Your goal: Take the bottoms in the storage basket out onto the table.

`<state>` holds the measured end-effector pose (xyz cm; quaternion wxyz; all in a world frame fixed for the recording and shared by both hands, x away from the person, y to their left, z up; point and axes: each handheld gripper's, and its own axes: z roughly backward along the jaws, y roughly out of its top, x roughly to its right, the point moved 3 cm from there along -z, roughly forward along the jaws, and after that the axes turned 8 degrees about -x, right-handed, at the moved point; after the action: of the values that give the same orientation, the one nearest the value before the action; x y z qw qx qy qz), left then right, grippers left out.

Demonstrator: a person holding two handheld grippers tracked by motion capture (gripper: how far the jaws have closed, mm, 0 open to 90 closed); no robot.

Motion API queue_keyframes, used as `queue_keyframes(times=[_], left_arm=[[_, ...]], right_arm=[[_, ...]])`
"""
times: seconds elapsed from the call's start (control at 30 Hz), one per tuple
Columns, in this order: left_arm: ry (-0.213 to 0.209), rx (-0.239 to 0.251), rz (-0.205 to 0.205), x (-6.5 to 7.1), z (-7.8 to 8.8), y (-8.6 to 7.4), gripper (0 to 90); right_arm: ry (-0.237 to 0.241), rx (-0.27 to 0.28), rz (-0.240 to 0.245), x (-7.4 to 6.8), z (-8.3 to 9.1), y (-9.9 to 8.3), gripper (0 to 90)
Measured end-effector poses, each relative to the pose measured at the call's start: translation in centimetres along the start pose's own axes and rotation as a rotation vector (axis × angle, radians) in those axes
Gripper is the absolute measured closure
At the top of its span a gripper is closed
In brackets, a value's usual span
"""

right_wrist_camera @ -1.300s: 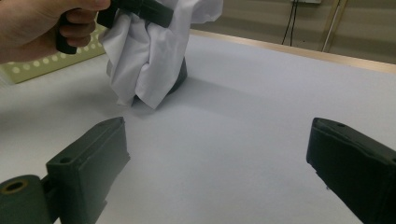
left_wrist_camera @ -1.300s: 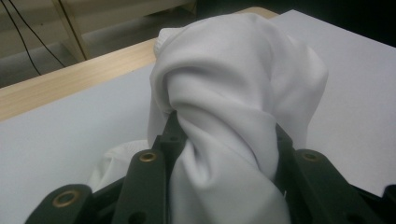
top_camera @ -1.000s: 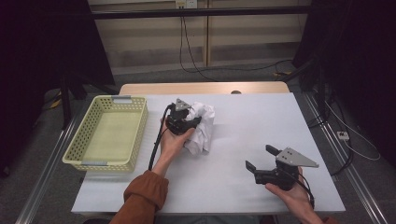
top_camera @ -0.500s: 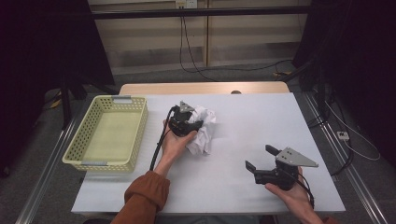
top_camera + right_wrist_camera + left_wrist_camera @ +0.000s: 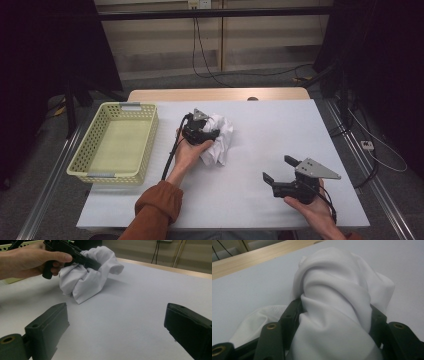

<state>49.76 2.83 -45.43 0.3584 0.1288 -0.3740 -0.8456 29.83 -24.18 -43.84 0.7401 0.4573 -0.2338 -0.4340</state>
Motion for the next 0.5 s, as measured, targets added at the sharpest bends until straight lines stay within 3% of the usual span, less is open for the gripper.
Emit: queue_keyframes(times=[0.23,0.4,0.5], left_arm=[[-0.025,0.032,0.018,0.4,0.2,0.2,24.2],[-0.027,0.066,0.003,0.8,0.6,0.5,14.8],[-0.007,0.087,-0.028,0.9,1.2,0.8,11.7]], right_arm=[[0.002,-0.002,0.002,0.1,0.0,0.0,5.4],[0.005,0.000,-0.001,0.1,-0.1,0.0,5.4],[0.006,-0.001,-0.003,0.2,-0.1,-0.1,5.4]])
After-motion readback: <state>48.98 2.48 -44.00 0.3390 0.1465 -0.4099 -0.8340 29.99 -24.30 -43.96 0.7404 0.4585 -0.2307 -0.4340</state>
